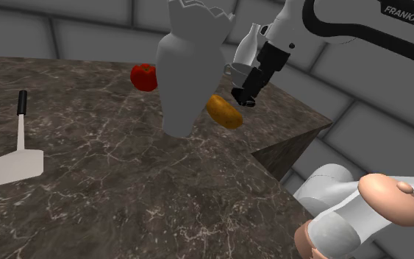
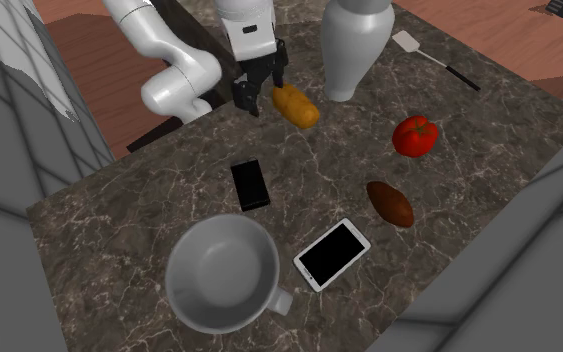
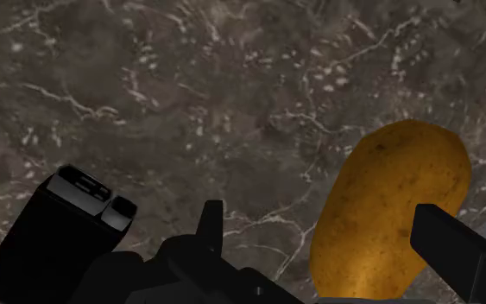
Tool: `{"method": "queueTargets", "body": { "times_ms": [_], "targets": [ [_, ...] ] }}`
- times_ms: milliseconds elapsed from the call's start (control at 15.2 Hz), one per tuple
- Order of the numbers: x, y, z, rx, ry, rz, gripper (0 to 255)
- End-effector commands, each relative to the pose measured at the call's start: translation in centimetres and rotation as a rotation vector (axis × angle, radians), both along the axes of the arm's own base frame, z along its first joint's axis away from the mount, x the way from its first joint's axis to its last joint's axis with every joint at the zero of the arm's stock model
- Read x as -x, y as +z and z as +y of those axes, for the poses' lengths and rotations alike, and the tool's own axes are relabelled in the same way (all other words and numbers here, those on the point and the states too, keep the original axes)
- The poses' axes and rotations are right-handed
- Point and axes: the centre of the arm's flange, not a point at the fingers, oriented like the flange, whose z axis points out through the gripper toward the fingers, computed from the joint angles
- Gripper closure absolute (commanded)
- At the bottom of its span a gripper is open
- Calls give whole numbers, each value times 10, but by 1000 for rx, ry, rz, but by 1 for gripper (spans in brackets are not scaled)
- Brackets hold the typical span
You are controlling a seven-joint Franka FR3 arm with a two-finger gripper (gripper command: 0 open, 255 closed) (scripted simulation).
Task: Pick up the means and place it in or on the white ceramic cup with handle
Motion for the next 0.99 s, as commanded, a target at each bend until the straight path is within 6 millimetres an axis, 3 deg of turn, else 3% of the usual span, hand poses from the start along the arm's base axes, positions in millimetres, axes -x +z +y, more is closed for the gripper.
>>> {"method": "queueTargets", "body": {
  "times_ms": [0,528,858,924],
  "targets": [
    [0,0,0,0,0,0,0],
    [-69,-20,-73,41,-271,58,0],
    [-100,-32,-127,66,-441,95,0],
    [-102,-33,-130,68,-450,97,0]
  ]
}}
